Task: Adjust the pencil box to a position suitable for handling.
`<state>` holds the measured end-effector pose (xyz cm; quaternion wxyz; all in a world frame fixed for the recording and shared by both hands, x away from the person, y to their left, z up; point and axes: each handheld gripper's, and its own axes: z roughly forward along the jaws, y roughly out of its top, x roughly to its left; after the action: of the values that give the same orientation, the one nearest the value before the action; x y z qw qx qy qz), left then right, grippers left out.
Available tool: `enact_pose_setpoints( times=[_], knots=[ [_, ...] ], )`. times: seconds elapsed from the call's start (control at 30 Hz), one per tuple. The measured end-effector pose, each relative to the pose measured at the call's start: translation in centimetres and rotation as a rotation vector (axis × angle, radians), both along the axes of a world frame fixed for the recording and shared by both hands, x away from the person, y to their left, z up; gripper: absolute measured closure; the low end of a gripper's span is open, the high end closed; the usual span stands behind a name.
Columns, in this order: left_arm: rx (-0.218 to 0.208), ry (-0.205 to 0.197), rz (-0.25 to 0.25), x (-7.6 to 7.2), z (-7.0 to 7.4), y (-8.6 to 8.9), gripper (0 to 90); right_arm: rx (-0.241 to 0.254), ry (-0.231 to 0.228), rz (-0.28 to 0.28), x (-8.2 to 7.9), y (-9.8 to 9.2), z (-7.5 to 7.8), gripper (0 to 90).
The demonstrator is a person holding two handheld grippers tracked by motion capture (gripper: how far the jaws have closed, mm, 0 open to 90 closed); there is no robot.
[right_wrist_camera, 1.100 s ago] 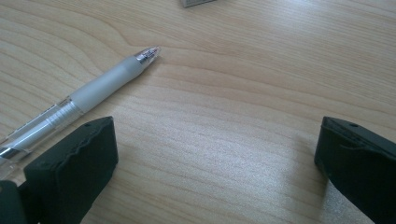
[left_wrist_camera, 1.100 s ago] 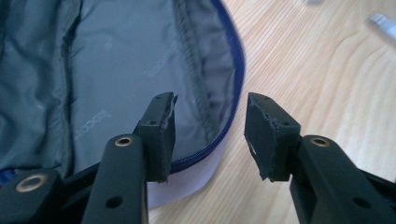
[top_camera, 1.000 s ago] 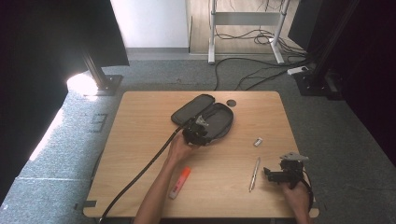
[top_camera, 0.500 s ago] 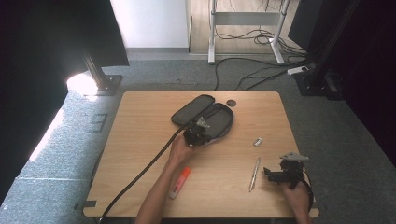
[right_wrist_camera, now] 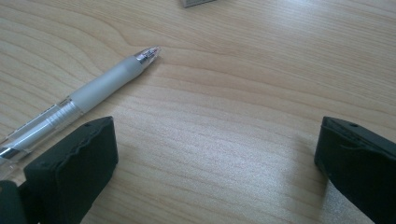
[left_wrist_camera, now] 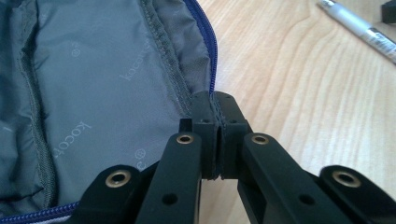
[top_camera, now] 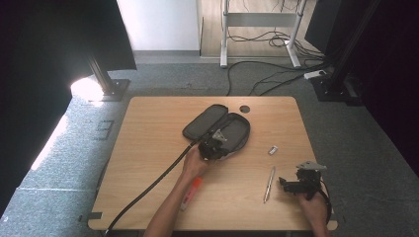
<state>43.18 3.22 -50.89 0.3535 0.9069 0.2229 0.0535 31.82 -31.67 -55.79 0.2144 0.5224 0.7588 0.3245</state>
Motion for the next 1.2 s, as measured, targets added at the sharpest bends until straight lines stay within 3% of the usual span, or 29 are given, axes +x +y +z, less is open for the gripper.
enact_pose_setpoints(
  times=[0.83, 1.2],
  knots=[
    [-0.047, 0.025, -0.057, -3.8, -0.5, -0.9, 87.7, 0.0, 0.0, 0.0, 0.0, 0.0, 0.0, 0.0],
    [-0.037, 0.017, -0.091, -5.8, -0.5, -1.7, 87.3, 0.0, 0.0, 0.0, 0.0, 0.0, 0.0, 0.0]
  ],
)
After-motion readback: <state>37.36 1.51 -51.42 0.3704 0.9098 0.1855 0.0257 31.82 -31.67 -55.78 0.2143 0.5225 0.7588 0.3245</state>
